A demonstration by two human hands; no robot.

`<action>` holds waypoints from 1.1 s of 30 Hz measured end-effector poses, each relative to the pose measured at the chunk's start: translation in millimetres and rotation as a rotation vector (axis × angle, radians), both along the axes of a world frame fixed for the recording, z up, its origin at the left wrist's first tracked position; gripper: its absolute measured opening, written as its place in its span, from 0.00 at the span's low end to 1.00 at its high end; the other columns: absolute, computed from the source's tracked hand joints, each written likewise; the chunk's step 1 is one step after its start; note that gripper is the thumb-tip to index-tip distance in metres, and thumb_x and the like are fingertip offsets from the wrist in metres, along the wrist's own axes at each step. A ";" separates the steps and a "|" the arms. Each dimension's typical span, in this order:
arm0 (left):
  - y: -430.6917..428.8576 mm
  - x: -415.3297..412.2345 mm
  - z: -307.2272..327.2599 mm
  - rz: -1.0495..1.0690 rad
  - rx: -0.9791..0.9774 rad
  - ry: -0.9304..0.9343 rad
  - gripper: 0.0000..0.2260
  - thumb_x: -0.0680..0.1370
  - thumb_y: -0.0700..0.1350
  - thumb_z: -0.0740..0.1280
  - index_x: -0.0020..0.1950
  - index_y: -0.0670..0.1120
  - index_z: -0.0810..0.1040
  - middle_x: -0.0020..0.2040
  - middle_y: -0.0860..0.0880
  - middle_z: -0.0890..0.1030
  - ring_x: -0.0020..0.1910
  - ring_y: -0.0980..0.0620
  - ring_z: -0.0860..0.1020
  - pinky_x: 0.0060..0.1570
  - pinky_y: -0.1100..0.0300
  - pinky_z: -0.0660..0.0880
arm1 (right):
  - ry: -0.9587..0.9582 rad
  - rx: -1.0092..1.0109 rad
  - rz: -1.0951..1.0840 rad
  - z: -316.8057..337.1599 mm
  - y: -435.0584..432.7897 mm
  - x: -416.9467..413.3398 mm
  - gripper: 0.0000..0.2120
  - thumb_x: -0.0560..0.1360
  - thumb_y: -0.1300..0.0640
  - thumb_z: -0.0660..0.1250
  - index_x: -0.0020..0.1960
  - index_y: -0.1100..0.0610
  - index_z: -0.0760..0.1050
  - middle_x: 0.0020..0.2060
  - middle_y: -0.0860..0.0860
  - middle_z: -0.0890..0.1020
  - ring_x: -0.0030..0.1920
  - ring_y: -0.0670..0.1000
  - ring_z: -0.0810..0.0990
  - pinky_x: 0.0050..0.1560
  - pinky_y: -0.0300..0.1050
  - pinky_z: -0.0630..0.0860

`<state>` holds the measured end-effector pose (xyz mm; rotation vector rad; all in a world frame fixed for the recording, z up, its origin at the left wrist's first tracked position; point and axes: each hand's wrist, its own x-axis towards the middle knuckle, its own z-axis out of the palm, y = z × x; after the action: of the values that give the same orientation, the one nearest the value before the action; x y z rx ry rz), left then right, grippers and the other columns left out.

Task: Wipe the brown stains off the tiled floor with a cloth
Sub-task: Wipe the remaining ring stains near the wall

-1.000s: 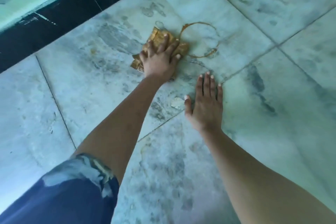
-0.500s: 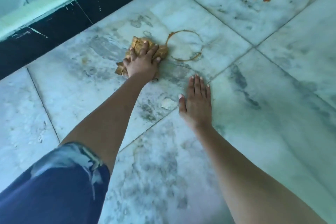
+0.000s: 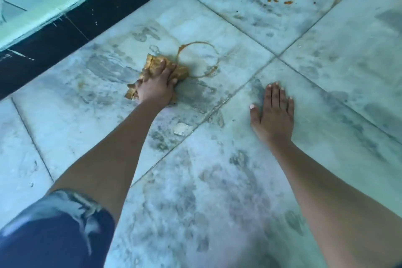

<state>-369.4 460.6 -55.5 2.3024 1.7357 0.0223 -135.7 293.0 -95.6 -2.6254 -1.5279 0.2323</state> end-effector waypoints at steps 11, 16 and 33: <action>-50.8 -72.7 5.4 -0.126 -0.017 0.116 0.19 0.81 0.56 0.53 0.73 0.62 0.61 0.76 0.56 0.61 0.72 0.41 0.61 0.61 0.39 0.68 | 0.226 -0.408 0.061 41.2 16.5 18.3 0.33 0.81 0.42 0.47 0.76 0.56 0.34 0.75 0.52 0.34 0.76 0.52 0.37 0.74 0.50 0.39; -36.1 -21.2 39.3 -0.079 -0.218 0.071 0.20 0.81 0.52 0.57 0.73 0.59 0.62 0.72 0.46 0.67 0.67 0.41 0.68 0.60 0.44 0.69 | 0.444 -0.507 0.010 76.2 33.0 28.6 0.32 0.81 0.40 0.45 0.77 0.57 0.42 0.77 0.52 0.40 0.76 0.52 0.44 0.74 0.51 0.45; 37.4 140.2 72.4 0.570 -0.826 -1.385 0.23 0.76 0.58 0.64 0.66 0.46 0.72 0.60 0.42 0.78 0.57 0.43 0.78 0.54 0.47 0.76 | 0.084 -0.044 -0.090 52.3 91.3 119.0 0.29 0.82 0.49 0.47 0.77 0.60 0.43 0.77 0.54 0.47 0.76 0.51 0.45 0.74 0.48 0.40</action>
<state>-229.2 498.0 16.9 0.6984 1.1309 0.6671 -16.7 384.3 -43.3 -2.6733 -1.3906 0.3673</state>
